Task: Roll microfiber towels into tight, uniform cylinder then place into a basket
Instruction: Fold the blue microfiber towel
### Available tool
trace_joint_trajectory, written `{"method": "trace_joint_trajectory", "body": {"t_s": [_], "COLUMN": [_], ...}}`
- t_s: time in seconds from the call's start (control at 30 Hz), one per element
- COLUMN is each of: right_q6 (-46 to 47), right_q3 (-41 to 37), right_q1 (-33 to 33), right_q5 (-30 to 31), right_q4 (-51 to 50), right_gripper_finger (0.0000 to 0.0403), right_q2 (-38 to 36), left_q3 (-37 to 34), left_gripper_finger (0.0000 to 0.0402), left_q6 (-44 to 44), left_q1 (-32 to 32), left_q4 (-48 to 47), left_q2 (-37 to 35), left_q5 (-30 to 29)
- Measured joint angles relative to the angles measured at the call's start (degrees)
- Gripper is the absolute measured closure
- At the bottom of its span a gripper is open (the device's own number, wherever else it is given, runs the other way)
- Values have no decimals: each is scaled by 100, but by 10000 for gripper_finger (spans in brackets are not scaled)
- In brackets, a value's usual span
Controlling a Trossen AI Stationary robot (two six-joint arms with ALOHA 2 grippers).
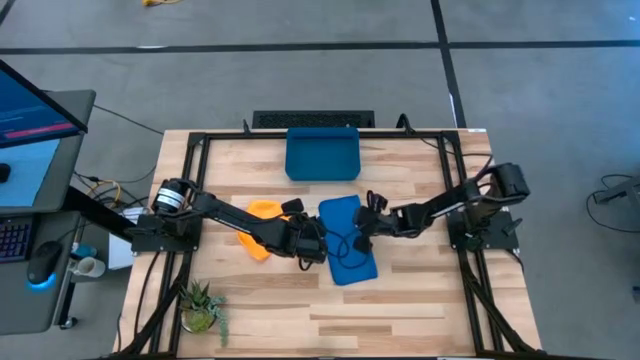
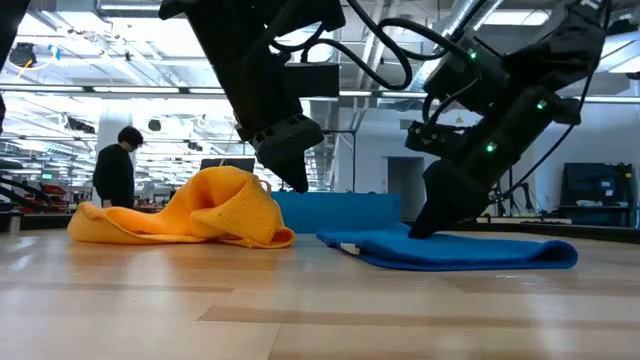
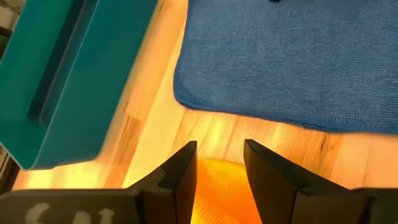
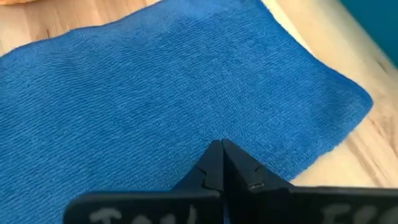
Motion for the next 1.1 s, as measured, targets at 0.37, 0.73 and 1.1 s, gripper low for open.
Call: {"method": "trace_joint_trajectory", "body": {"t_s": [0.37,0.73,1.1], "right_q6": [1506,1508,1578], "right_q3": [-35,-23,30], "right_q1": [465,930,1862], "right_q5": [-125,281,-917], "right_q4": [-2244,-2306,-1608], "right_gripper_finger": [382,381,388], "right_q2": [-922,-1163,-1039], "left_q3": [0,0,-1], "left_gripper_finger": [276,276,276], "left_q6": [-34,282,280], "left_q1": [0,0,-8], "left_q4": [27,447,442], "left_q2": [7,10,12], "left_q5": [189,358,626]}}
